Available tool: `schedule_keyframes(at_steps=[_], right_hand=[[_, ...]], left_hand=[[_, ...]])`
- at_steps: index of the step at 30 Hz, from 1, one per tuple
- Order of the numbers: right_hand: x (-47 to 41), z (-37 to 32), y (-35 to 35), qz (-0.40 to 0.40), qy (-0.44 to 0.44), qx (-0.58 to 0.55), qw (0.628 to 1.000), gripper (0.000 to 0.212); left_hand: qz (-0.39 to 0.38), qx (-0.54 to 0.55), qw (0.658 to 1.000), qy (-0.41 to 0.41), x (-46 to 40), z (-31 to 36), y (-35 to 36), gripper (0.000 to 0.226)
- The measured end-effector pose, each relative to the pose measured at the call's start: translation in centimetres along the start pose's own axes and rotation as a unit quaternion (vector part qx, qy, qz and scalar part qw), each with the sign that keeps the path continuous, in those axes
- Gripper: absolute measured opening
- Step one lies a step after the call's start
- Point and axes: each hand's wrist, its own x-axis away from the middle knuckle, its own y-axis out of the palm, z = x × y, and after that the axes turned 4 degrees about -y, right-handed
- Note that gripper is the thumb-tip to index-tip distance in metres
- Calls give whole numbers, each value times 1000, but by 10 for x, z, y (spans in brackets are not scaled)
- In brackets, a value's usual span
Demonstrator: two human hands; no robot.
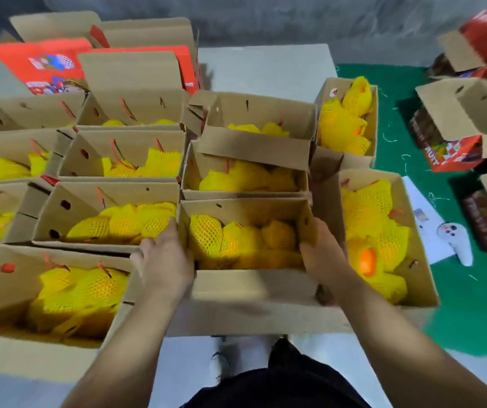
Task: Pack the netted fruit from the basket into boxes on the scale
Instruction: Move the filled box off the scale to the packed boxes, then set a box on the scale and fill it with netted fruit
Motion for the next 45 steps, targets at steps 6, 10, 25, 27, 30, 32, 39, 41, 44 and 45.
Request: schedule_keyframes(at_steps=[6,10,25,27,30,32,39,41,44,45], right_hand=[[55,24,16,136,-80,-22,987,56],[94,46,24,122,-43,-70,989,60],[171,-17,-69,121,-60,-108,985,51],[179,-48,-84,115,-122,-59,984,54],[188,-92,-88,112,-198,-36,973,50],[192,-121,-78,102,-240,-37,965,51],[198,-223,25,13,-370,-40,928,51],[202,-254,70,-16,-389,-39,920,55],[212,-300,143,-59,-399,-27,914,59],[216,-315,169,-72,-405,-27,911,59]], left_hand=[[84,90,988,94,32,-26,14,83],[16,300,954,18,47,-50,27,78],[-29,325,929,172,120,-74,-77,35],[-40,370,912,174,129,-81,-101,44],[-16,421,888,184,134,-105,-132,41],[15,438,882,172,136,-131,-148,30],[152,495,851,91,111,-260,-190,32],[178,509,839,71,97,-307,-200,33],[213,495,841,49,79,-376,-221,34],[221,493,841,41,73,-401,-230,34]])
